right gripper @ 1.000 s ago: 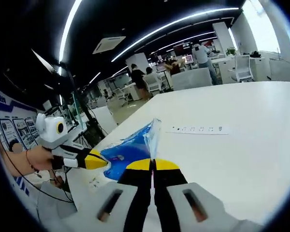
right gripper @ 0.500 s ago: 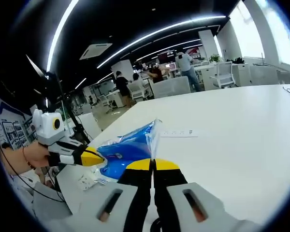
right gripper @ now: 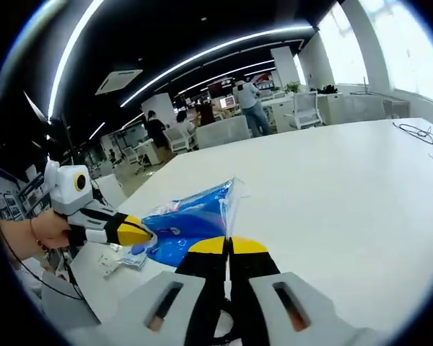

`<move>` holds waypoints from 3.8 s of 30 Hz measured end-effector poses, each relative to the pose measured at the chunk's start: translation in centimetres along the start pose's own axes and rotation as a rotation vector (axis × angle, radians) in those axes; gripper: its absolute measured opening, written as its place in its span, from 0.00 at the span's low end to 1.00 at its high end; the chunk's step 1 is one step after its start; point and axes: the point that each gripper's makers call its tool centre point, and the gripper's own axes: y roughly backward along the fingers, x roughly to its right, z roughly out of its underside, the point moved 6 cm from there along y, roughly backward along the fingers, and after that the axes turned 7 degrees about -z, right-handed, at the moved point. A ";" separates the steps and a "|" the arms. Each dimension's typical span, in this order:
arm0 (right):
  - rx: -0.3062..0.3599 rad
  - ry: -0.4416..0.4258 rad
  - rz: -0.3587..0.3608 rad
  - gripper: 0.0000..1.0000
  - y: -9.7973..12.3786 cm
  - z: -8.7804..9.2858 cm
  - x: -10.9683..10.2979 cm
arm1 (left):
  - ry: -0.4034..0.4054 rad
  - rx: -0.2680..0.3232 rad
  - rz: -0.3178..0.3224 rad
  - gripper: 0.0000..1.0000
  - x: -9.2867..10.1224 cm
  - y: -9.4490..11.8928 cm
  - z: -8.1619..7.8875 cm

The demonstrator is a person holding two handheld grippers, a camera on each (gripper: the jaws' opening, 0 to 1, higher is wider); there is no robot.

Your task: Arrange the tabletop items into an orderly group along one side of the table until the central work area is clear of visible clutter.

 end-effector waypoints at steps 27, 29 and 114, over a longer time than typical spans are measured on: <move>-0.116 -0.101 0.075 0.00 -3.1 8.1 10.3 | 0.006 -0.152 0.014 0.00 0.8 -11.4 6.5; -0.126 -0.118 0.070 0.00 -3.4 8.6 10.5 | 0.001 -0.162 0.005 0.00 0.5 -11.9 6.9; -0.160 -0.125 0.093 0.24 -2.5 9.3 10.1 | 0.066 -0.156 -0.012 0.54 -0.2 -10.5 7.3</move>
